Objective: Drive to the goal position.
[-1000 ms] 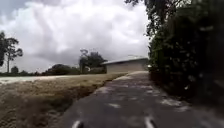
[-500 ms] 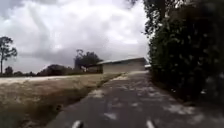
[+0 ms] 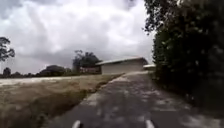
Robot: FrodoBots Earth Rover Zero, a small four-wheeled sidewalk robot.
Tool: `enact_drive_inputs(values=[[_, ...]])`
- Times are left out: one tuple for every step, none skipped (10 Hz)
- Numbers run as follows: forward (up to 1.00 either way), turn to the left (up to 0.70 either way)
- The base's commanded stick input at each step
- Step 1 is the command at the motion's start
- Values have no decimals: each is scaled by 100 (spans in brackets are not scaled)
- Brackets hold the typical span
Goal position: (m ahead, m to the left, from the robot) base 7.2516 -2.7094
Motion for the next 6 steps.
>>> enact_drive_inputs(values=[[85,0],[85,0],[85,0],[85,-22],[85,-34],[85,-34]])
